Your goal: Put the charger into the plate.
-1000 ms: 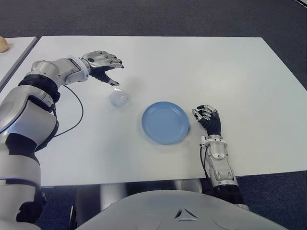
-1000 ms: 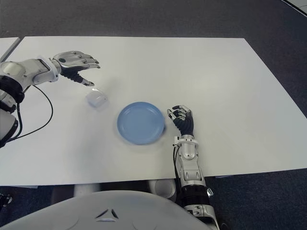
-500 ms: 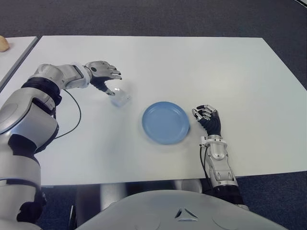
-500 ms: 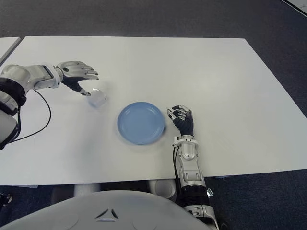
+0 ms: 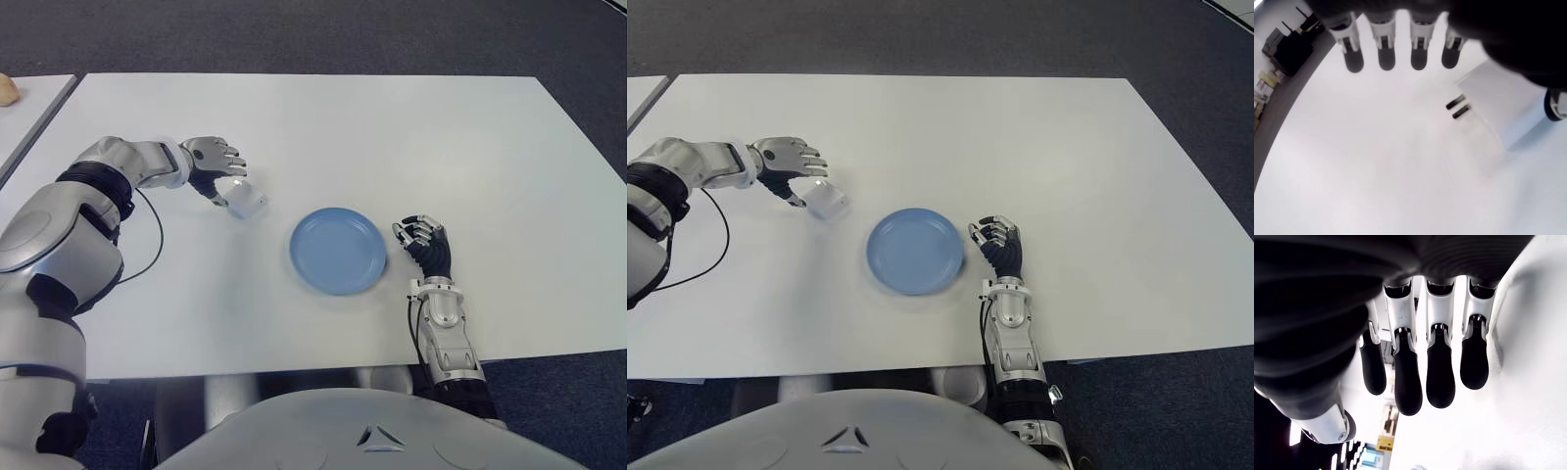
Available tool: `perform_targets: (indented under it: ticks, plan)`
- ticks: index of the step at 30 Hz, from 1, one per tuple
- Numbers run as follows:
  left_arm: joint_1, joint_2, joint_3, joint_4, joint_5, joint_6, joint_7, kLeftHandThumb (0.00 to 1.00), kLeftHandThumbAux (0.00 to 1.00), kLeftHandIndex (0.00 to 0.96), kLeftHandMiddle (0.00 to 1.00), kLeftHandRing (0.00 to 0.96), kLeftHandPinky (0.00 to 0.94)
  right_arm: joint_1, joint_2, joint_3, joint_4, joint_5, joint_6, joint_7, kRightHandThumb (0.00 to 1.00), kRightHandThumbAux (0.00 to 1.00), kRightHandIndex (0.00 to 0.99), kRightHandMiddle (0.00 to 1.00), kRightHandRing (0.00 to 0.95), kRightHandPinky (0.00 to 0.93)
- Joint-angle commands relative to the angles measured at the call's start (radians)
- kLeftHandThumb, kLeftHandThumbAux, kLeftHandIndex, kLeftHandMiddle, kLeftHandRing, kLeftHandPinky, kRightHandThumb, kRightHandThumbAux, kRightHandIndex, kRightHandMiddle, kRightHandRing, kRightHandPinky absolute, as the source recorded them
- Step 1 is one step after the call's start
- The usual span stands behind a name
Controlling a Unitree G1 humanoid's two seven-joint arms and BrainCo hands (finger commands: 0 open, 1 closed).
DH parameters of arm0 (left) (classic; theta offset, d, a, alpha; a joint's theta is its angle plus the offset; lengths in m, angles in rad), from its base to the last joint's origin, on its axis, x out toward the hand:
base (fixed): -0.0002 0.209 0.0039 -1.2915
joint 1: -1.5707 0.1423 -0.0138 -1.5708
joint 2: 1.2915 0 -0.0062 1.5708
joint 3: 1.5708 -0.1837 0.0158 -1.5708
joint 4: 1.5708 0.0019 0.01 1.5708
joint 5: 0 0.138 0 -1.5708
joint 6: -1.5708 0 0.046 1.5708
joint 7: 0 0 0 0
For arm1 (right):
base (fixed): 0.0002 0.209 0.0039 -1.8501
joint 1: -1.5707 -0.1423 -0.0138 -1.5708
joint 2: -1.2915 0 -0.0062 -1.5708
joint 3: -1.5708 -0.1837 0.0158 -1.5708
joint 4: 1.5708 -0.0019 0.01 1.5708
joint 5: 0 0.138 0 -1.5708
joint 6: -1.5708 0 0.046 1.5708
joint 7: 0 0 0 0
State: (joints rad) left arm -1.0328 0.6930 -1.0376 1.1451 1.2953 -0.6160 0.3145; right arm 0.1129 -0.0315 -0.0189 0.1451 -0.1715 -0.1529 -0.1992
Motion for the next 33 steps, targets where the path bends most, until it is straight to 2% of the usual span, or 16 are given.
perform_targets:
  ticks: [1,13,19,33]
  plan:
    - [0.027,-0.021,-0.039,0.014,0.04,0.015,0.019,0.371,0.255,0.0,0.0,0.0,0.0,0.014,0.008,0.004,-0.006,-0.002,0.019,-0.001,0.704,0.73,0.43,0.624,0.632,0.621]
    - [0.047,-0.062,-0.087,0.044,0.066,0.063,0.029,0.374,0.267,0.0,0.0,0.0,0.0,0.023,0.014,0.006,-0.014,-0.003,0.011,0.001,0.705,0.73,0.43,0.621,0.627,0.613]
    - [0.064,-0.109,-0.109,0.092,0.07,0.11,0.045,0.378,0.285,0.0,0.0,0.0,0.0,0.031,0.018,0.007,-0.027,-0.007,0.02,-0.006,0.704,0.731,0.431,0.62,0.624,0.609]
    - [0.051,-0.167,-0.108,0.136,0.046,0.127,0.031,0.411,0.328,0.0,0.0,0.0,0.0,0.041,0.021,0.005,-0.043,-0.011,0.027,-0.013,0.705,0.731,0.431,0.632,0.632,0.626]
